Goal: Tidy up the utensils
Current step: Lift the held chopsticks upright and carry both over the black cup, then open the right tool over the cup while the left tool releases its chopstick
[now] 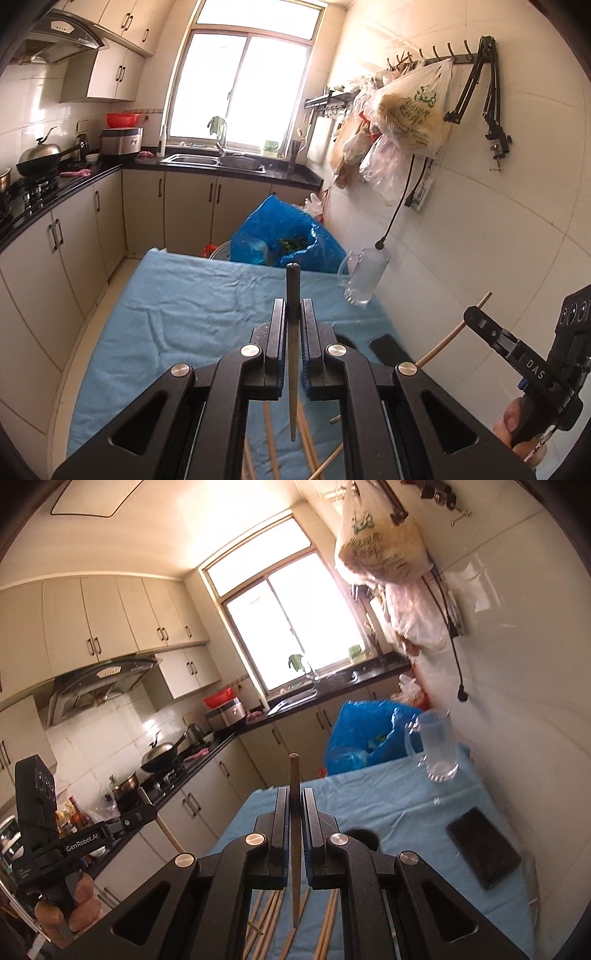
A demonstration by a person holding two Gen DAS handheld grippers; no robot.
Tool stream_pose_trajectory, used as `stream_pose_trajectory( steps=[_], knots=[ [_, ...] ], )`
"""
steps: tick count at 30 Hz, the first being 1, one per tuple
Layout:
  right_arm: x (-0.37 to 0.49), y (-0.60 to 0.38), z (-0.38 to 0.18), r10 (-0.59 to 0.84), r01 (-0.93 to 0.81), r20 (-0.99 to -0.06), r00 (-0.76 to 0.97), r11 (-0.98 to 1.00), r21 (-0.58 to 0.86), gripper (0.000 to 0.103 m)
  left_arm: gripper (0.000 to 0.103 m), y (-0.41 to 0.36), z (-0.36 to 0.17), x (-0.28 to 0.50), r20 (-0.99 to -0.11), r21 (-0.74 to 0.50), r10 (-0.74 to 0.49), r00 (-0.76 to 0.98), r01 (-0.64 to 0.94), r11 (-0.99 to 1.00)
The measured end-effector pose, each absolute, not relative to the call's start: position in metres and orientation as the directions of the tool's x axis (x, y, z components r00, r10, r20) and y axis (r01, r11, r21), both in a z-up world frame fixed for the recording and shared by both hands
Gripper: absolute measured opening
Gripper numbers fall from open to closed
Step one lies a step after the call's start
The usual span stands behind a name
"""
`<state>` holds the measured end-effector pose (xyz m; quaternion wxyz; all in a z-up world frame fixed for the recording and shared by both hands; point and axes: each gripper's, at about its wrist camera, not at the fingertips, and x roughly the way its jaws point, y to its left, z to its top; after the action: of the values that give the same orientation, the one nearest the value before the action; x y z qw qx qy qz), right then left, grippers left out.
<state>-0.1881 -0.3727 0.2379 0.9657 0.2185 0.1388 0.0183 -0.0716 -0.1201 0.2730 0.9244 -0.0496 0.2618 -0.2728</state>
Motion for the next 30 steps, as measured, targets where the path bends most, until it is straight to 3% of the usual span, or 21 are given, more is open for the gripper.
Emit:
stream_pose_trajectory(
  steps=[10,18,30],
  knots=[
    [-0.164,-0.404,0.276,0.020,0.068,-0.208,0.978,0.911,0.407,0.007,0.007,-0.160,0.312,-0.030,-0.393,-0.298,-0.591,0.705,0.510,0.807],
    [-0.126,-0.430,0.264,-0.050,0.145,-0.240,0.969,0.905,0.399,0.007,0.007,-0.200,0.288,0.010,-0.400,-0.337,-0.614,0.680,0.514,0.789],
    [-0.071,-0.449,0.203,-0.006,0.193,-0.400,0.916,0.882,0.429,0.008,0.007,-0.232,0.220,0.057,-0.548,-0.350,-0.575,0.607,0.458,0.817]
  ],
)
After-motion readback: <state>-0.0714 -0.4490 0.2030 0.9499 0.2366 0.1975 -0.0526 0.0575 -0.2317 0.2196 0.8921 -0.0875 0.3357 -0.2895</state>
